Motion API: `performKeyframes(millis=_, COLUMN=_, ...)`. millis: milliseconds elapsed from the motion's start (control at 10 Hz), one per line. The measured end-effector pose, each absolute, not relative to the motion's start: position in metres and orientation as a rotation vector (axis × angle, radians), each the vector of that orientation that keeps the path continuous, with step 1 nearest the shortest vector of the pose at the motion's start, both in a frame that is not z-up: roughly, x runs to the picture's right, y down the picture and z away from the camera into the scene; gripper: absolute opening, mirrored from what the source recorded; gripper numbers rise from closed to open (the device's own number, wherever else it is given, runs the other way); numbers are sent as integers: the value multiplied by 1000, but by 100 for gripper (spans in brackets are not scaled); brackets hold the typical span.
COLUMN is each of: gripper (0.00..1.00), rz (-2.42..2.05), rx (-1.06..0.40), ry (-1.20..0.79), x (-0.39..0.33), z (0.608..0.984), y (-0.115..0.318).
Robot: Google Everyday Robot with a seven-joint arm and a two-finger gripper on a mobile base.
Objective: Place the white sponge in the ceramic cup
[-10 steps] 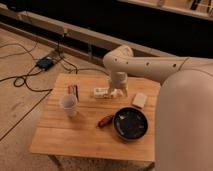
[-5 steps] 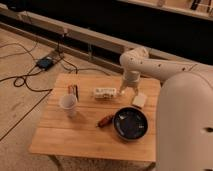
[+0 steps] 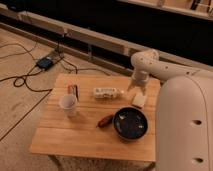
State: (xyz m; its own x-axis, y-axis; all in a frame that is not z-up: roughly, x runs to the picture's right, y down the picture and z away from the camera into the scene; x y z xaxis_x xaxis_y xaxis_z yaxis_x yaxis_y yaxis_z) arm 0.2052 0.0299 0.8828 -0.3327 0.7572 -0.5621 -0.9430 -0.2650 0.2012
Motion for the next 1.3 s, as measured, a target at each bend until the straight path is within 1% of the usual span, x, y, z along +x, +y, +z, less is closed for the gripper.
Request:
performKeyframes(millis=500, gripper=65, rz=1837, rx=-479, ry=659, x=223, z=907, y=61)
performKeyframes(millis=1300, gripper=65, rz=1884, rx=-476, ry=660, x=250, z=933, y=62)
